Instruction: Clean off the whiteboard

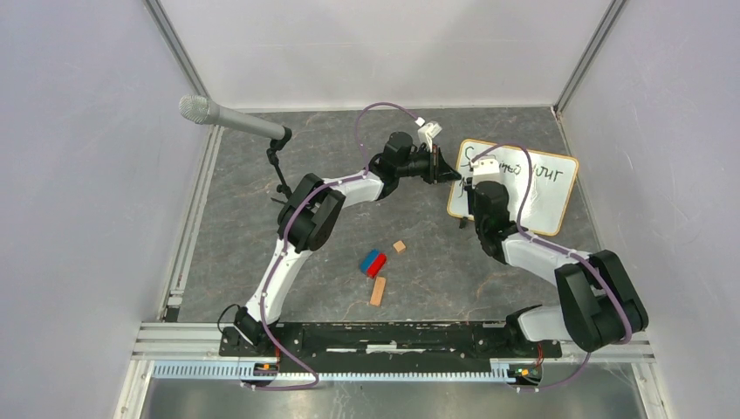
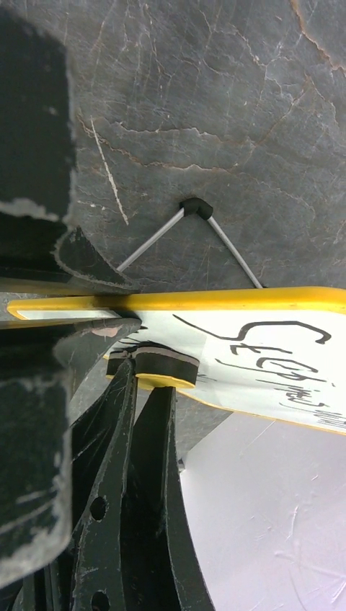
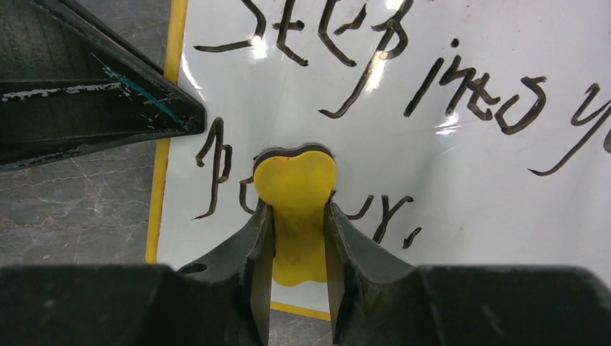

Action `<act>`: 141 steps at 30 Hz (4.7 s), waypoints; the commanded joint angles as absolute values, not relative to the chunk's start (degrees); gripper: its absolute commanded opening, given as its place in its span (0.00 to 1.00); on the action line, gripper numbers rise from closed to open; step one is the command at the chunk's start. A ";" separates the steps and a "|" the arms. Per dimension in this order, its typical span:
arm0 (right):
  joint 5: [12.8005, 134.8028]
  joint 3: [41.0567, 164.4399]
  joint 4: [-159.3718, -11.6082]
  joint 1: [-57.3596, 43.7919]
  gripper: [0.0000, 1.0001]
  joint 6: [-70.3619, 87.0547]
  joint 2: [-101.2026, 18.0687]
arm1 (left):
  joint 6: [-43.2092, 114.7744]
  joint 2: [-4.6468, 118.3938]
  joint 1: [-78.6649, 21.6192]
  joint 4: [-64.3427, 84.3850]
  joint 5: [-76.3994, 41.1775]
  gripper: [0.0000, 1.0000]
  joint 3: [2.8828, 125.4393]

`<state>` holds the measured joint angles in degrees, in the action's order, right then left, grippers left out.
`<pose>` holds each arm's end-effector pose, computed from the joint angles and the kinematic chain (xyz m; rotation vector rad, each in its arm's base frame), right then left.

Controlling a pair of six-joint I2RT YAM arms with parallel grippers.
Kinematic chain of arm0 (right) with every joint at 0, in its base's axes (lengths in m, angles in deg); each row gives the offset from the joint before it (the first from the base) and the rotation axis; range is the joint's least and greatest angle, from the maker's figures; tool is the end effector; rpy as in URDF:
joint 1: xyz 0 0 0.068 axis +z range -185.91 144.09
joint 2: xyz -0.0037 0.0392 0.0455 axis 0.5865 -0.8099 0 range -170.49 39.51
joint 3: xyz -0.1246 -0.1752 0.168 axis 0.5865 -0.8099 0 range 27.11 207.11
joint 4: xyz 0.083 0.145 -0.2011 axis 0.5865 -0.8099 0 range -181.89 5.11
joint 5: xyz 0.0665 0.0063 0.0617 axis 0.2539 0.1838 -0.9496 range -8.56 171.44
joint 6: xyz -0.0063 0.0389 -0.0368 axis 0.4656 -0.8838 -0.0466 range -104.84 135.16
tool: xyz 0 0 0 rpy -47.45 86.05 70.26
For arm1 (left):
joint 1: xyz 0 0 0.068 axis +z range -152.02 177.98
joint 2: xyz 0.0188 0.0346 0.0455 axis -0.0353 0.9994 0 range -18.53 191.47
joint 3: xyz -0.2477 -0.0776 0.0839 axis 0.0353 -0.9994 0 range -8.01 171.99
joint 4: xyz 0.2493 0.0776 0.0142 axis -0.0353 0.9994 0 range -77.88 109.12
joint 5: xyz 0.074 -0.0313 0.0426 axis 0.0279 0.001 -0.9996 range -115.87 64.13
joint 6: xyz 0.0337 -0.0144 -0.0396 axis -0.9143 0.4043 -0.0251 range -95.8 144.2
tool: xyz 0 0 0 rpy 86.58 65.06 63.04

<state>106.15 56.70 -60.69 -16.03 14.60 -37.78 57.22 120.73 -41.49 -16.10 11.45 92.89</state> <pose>0.2578 0.0774 0.1878 -0.0505 1.9456 -0.1911 0.4109 -0.3664 0.1627 0.6383 1.8530 -1.4470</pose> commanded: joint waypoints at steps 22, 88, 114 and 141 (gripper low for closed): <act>106.39 53.93 -55.62 -19.65 0.09 14.65 -37.04 | 52.74 118.62 -41.13 -14.79 8.92 0.02 91.84; 98.68 62.91 -54.63 -9.58 0.08 24.12 -49.42 | 51.96 118.82 -41.22 -13.01 10.08 0.02 92.89; 88.52 66.38 -66.26 -20.40 0.07 22.17 -46.49 | 48.91 118.14 -42.27 -10.38 10.16 0.02 93.86; 99.47 54.83 -55.95 -21.15 0.08 13.19 -31.95 | 71.98 120.05 -38.20 -26.37 12.32 0.59 94.96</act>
